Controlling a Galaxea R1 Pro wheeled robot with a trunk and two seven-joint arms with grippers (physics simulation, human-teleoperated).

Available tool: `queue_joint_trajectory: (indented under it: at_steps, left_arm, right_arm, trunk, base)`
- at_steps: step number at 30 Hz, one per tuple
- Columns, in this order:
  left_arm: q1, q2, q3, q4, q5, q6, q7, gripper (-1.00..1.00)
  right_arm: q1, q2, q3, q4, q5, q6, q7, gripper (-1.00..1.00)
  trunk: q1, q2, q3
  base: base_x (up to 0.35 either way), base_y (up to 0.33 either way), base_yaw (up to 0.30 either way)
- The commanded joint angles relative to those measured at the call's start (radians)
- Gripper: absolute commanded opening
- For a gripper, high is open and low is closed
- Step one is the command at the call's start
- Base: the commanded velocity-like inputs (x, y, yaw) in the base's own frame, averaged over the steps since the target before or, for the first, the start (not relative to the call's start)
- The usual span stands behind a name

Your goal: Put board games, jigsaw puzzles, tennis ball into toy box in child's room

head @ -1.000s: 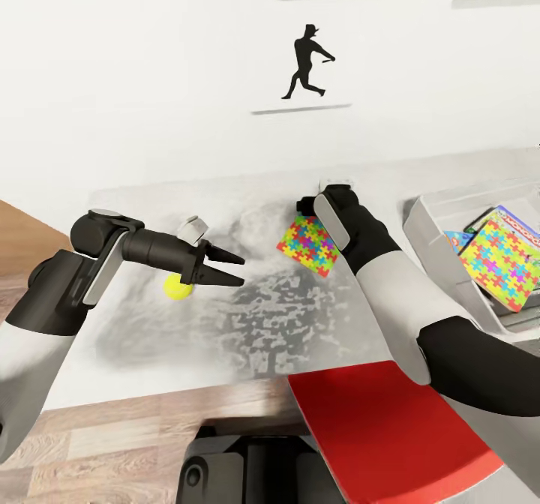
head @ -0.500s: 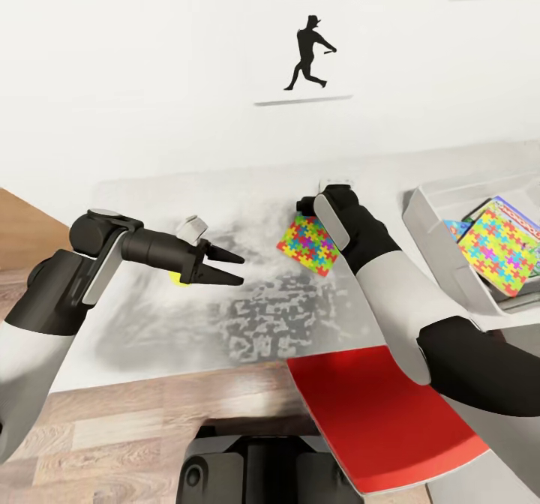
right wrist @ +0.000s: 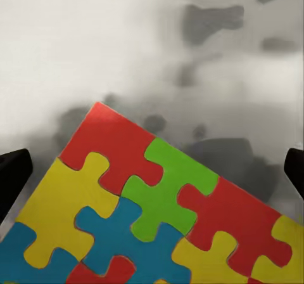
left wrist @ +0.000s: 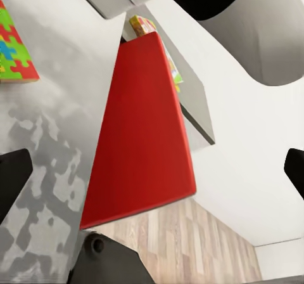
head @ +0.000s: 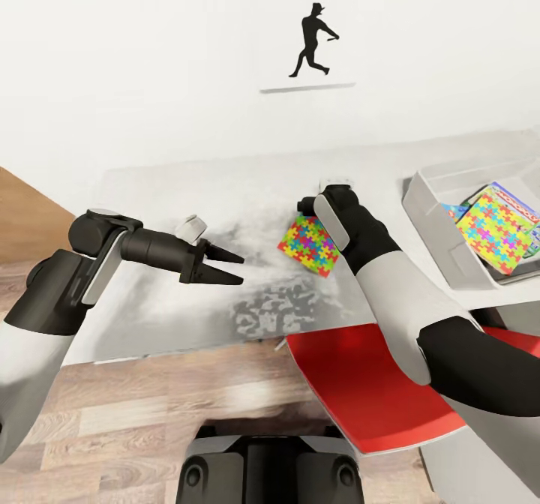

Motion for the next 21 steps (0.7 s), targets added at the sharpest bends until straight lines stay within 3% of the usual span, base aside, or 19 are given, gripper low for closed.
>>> queue_joint_trajectory:
  at_steps: [1, 21]
  left_arm:
    - [-0.001, 0.001, -0.001, 0.0, 0.003, 0.01, -0.001, 1.0]
    - [-0.001, 0.0, -0.003, 0.0, 0.003, 0.01, -0.001, 1.0]
  right_arm:
    - [0.0, -0.001, 0.004, 0.001, -0.03, 0.001, -0.009, 1.0]
    - [0.0, -0.002, 0.004, 0.001, -0.031, 0.004, -0.008, 1.0]
  trunk:
    - [0.001, -0.001, -0.001]
    - [0.001, -0.001, -0.001]
  base:
    - [-0.045, 0.03, 0.0]
    - [-0.148, 0.086, 0.0]
